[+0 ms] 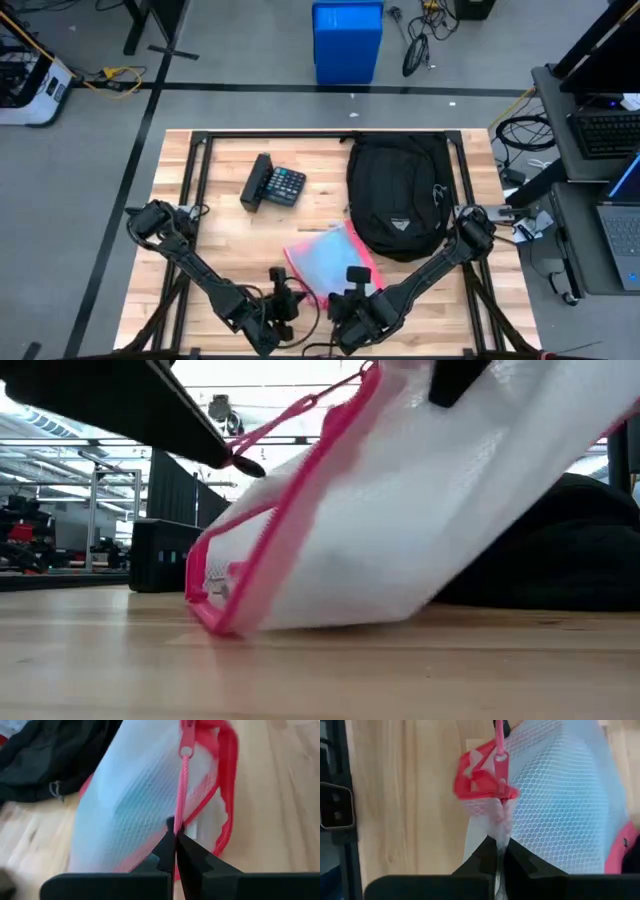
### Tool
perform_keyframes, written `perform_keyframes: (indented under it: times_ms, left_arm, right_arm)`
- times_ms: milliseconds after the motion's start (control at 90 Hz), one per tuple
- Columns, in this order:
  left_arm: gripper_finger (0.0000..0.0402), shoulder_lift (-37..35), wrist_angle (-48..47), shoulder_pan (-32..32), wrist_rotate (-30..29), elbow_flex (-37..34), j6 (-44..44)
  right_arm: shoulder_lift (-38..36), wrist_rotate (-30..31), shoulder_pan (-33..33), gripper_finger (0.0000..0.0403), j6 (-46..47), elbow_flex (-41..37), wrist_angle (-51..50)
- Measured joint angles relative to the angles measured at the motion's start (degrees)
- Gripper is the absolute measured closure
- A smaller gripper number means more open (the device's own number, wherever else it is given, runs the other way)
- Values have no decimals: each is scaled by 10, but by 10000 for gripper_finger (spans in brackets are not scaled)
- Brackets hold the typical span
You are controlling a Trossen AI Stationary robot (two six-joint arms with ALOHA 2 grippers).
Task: Unpack backpack
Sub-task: Close the white zip bag
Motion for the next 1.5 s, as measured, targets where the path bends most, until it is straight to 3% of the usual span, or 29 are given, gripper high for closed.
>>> perform_keyframes:
  times_ms: [122, 444, 711, 900, 1067, 1256, 1367, 1500]
  left_arm:
    - [401, 0, -38, -1, 16, -3, -13]
    - [401, -9, 8, 0, 13, -1, -5]
    - [401, -11, 167, 1, 3, 0, 145]
    - [401, -11, 194, 17, -16, 0, 238]
    - [396, -11, 227, 44, 61, 0, 294]
    - [365, -11, 299, 66, 96, -1, 371]
    - [343, -11, 349, 80, 168, 0, 436]
    - [323, -11, 366, 102, 268, 0, 448]
  right_arm:
    - [-12, -1, 9, 403, 22, 0, -25]
    - [-21, 17, 17, 403, 33, 1, -18]
    - [-21, 17, 17, 403, 31, 1, -17]
    - [-21, 18, 20, 403, 17, 0, -16]
    - [-21, 21, 25, 403, -8, 0, -15]
    - [-20, 20, 39, 403, -50, 0, -11]
    - [-20, 20, 41, 403, -64, 0, -9]
    - [-20, 18, 41, 403, -71, 0, -6]
